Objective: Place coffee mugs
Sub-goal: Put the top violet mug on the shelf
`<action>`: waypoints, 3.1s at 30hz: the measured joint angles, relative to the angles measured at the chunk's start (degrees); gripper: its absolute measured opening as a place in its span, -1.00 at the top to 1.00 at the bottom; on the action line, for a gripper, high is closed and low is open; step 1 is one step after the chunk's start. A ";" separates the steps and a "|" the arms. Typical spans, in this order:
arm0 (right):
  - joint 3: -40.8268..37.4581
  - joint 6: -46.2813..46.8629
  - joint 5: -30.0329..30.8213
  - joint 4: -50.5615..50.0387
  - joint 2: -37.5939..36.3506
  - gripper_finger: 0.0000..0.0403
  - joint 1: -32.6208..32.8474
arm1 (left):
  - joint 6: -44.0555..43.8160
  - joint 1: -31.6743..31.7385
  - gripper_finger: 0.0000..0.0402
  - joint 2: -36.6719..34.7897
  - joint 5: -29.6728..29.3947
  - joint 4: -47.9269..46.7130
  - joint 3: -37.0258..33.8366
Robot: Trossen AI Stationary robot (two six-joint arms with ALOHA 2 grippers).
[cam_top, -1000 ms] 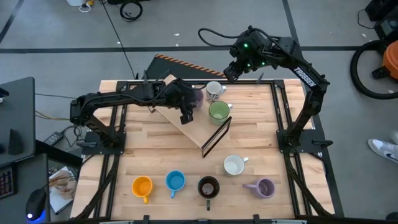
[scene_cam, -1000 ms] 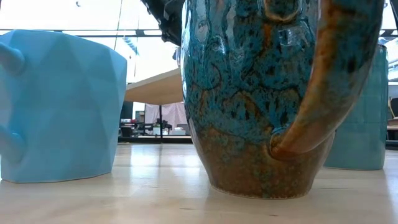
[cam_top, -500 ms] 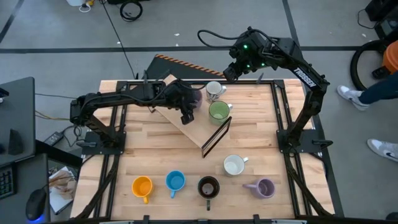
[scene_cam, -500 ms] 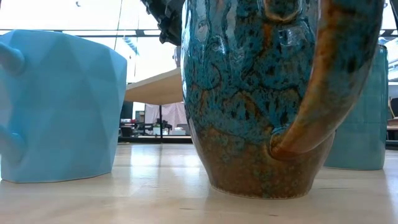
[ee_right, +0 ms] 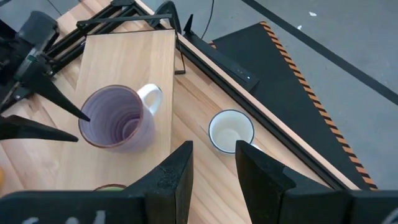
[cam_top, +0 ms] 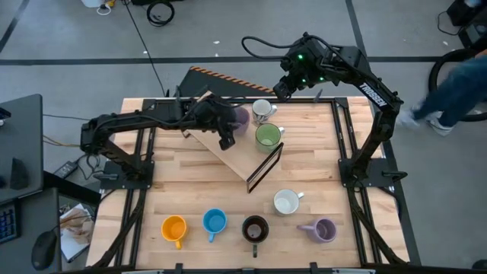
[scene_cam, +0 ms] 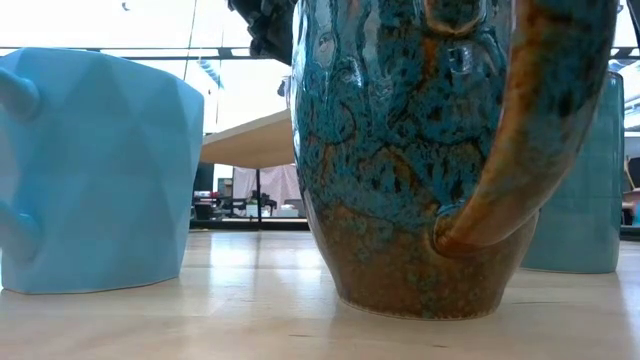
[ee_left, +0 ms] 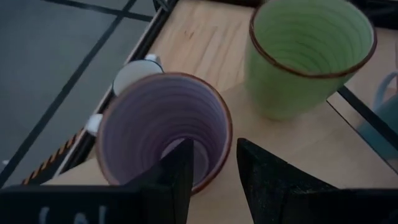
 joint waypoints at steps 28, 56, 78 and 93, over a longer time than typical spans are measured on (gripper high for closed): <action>0.00 0.45 -0.63 1.75 -0.05 0.37 1.20 | -1.85 -0.11 0.35 4.18 -3.29 7.89 0.04; 0.00 0.47 -0.63 2.44 -0.05 0.37 1.20 | -7.65 -0.28 0.35 4.69 -1.51 8.15 0.03; 0.00 -0.63 -0.66 2.59 -0.05 0.37 1.22 | 0.30 -0.28 0.74 6.35 -2.55 3.79 0.00; 0.00 -3.13 -0.68 0.90 -0.05 0.37 1.20 | 17.46 4.14 0.86 -0.14 7.74 -8.10 -0.02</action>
